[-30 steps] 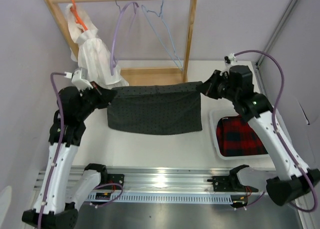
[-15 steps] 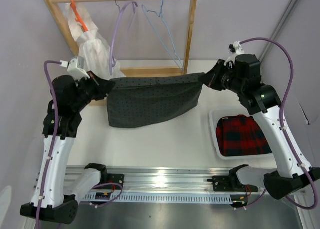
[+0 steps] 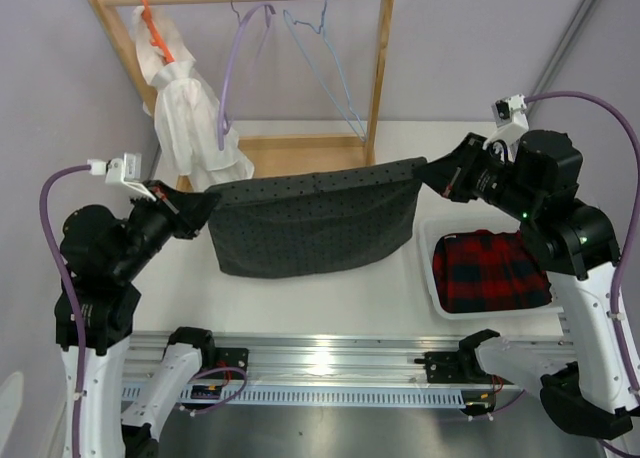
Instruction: Place the skirt on the hanger
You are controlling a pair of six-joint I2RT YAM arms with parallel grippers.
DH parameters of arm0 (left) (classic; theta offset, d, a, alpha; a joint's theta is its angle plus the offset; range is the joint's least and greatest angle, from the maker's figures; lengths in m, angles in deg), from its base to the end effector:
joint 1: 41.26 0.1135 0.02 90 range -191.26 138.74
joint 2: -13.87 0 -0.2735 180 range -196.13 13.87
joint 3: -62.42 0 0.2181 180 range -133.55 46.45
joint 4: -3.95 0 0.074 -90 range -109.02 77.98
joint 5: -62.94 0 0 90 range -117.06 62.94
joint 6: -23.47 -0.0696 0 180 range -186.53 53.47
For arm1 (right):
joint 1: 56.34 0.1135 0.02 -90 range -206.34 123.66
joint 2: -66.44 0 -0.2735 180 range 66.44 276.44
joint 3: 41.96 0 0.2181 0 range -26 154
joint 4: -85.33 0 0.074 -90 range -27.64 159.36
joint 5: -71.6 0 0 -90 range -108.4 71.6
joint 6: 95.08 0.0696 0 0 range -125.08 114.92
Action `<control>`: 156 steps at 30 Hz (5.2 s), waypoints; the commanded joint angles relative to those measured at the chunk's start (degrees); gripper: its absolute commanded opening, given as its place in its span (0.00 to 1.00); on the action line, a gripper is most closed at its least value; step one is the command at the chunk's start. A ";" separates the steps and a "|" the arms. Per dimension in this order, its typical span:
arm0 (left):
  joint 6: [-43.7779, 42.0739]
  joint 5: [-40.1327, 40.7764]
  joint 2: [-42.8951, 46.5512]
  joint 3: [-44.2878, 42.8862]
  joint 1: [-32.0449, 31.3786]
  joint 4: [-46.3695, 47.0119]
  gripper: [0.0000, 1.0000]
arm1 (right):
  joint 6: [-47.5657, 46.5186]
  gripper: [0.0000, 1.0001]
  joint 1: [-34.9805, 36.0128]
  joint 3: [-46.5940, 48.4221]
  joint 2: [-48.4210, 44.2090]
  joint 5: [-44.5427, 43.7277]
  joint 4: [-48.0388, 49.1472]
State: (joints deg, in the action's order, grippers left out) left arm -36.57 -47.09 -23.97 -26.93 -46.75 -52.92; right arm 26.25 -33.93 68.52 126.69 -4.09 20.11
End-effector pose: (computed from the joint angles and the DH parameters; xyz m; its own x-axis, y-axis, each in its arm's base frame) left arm 0.0759 -0.0312 0.4390 -0.2950 -0.4430 -0.8466 0.3255 0.7864 -0.5249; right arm 0.1418 0.0771 0.4820 -0.5111 0.3342 -0.7919 -0.3797 0.7387 0.5569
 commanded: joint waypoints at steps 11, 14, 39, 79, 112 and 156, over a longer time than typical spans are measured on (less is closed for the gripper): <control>1.33 6.68 -23.39 8.33 3.03 18.29 0.00 | -4.17 0.00 -5.09 -1.88 23.40 1.77 8.29; 2.04 3.70 -34.55 9.22 4.70 23.48 0.00 | -4.61 0.00 -7.11 -1.45 33.77 4.85 11.10; 7.39 0.09 -11.21 45.93 5.32 21.75 0.00 | 6.37 0.00 -2.91 -46.60 10.69 -1.38 21.21; -10.17 38.36 -24.49 -11.14 -36.24 29.21 0.54 | 0.57 0.70 3.43 -25.53 3.21 -11.49 14.19; -20.99 64.07 -79.66 -67.59 -35.46 27.02 0.64 | -0.83 0.68 0.70 -26.58 1.27 -9.38 13.39; -26.97 50.88 -74.22 -64.43 -28.78 28.42 0.00 | -1.98 0.67 -1.76 -29.48 1.19 -7.19 14.89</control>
State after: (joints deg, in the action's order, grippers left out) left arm -61.18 7.99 -102.33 -91.47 -76.00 -28.42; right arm 25.31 -35.48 39.47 128.90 -11.96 33.22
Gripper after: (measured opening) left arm 0.040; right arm 0.678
